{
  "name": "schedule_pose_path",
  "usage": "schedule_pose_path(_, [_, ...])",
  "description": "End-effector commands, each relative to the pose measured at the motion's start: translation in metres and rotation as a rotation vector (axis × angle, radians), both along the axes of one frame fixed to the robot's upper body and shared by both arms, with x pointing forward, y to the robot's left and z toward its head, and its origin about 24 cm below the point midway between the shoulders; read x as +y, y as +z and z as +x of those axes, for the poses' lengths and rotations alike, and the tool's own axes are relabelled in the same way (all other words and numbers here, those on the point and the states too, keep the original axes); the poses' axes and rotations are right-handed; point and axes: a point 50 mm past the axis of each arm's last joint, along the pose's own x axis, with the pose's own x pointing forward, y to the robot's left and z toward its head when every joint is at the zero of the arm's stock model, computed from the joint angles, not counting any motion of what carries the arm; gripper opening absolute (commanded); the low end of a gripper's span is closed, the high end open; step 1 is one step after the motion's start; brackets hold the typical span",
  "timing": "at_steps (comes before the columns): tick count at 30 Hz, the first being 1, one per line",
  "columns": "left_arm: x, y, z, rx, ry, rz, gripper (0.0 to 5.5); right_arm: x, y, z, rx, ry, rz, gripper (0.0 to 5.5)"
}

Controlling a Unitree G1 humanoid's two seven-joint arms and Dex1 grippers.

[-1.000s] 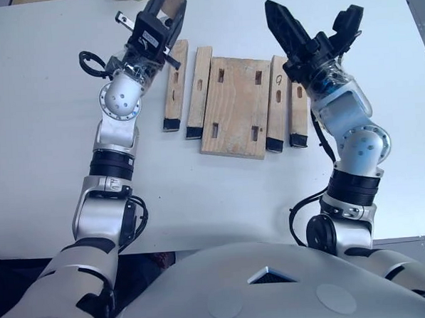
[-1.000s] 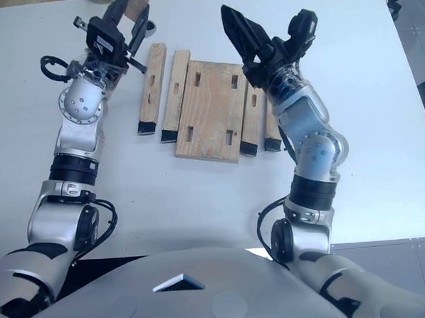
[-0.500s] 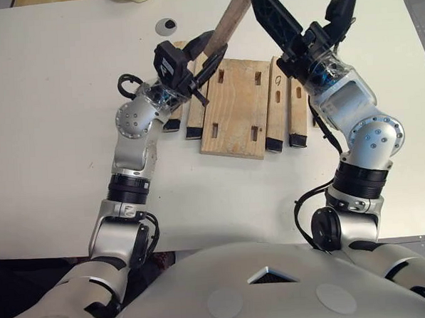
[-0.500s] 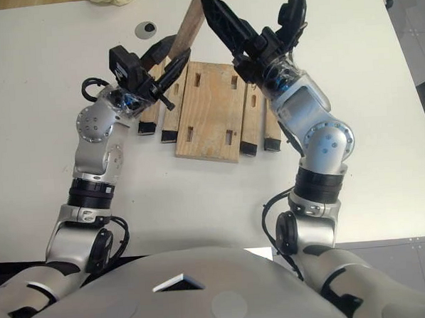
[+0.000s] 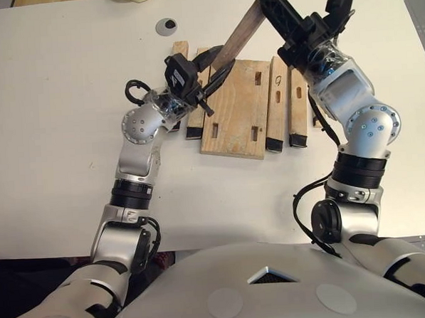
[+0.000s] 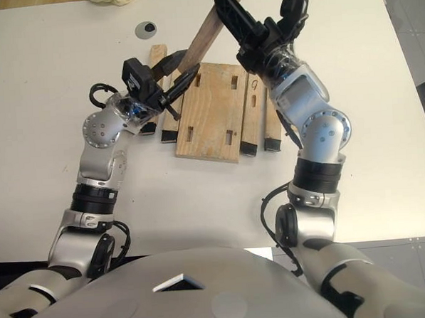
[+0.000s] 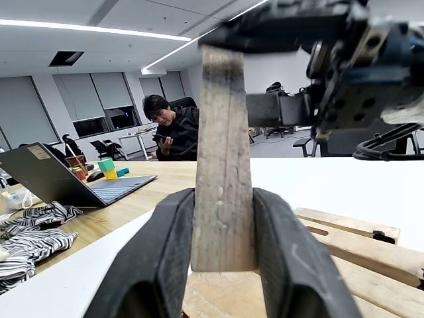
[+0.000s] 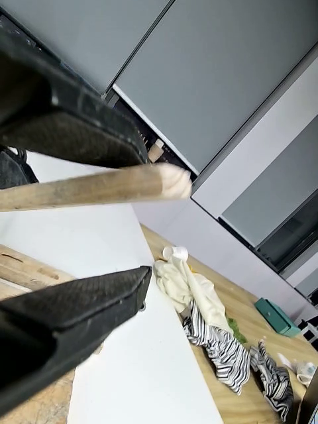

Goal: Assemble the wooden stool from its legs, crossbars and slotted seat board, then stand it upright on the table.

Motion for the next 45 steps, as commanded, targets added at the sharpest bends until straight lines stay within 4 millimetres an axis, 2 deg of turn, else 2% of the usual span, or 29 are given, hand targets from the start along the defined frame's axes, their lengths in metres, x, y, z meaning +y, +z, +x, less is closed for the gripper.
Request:
schedule_pose_path(1, [-0.002,-0.001,0.001,-0.008,0.005,0.015,1.24,-0.001,0.002,0.005,0.001,-0.010,-0.050,1.90])
schedule_pose_path(6, [-0.003,-0.003,0.004,0.016,0.012,-0.003,1.24,-0.004,-0.003,0.008,0.005,-0.059,-0.119,1.01])
schedule_pose_path(7, [-0.003,-0.003,0.005,0.020,0.016,-0.007,1.60,-0.005,-0.003,0.010,0.001,-0.069,-0.130,0.88])
schedule_pose_path(10, [-0.002,-0.001,0.008,0.020,0.028,-0.013,2.00,-0.006,-0.003,0.012,-0.008,-0.089,-0.149,0.40])
schedule_pose_path(16, [0.000,-0.002,0.010,0.018,0.057,-0.026,2.78,-0.013,-0.005,0.015,-0.006,-0.153,-0.178,0.38])
schedule_pose_path(19, [0.001,0.001,0.008,0.008,0.070,-0.048,3.20,-0.040,-0.002,0.022,-0.044,-0.317,-0.293,0.38])
schedule_pose_path(23, [0.005,-0.005,0.008,0.017,0.147,-0.034,3.83,-0.090,0.028,0.022,-0.144,-0.494,-0.406,0.38])
schedule_pose_path(25, [0.009,-0.009,0.008,0.018,0.195,-0.015,3.83,-0.111,0.033,0.012,-0.149,-0.551,-0.471,0.38])
schedule_pose_path(26, [0.012,-0.010,0.009,0.012,0.220,-0.019,3.65,-0.121,0.030,0.006,-0.127,-0.579,-0.498,0.38])
schedule_pose_path(29, [0.024,-0.007,0.014,-0.005,0.305,-0.043,3.21,-0.135,0.004,-0.018,-0.014,-0.637,-0.540,0.38])
schedule_pose_path(31, [0.033,-0.006,0.017,-0.009,0.369,-0.061,2.90,-0.134,-0.013,-0.032,0.057,-0.644,-0.535,0.38])
schedule_pose_path(33, [0.040,-0.006,0.020,-0.010,0.423,-0.073,2.62,-0.128,-0.021,-0.039,0.096,-0.644,-0.505,0.38])
schedule_pose_path(34, [0.041,-0.006,0.022,-0.012,0.441,-0.075,2.40,-0.125,-0.021,-0.040,0.101,-0.644,-0.481,0.38])
schedule_pose_path(38, [0.038,-0.007,0.027,-0.021,0.453,-0.055,2.33,-0.116,-0.008,-0.034,0.055,-0.636,-0.397,0.38])
schedule_pose_path(39, [0.037,-0.007,0.027,-0.021,0.445,-0.063,2.15,-0.116,-0.006,-0.034,0.053,-0.631,-0.381,0.38])
schedule_pose_path(45, [0.040,-0.005,0.027,-0.040,0.459,-0.098,1.29,-0.109,-0.021,-0.034,0.130,-0.610,-0.333,0.38])
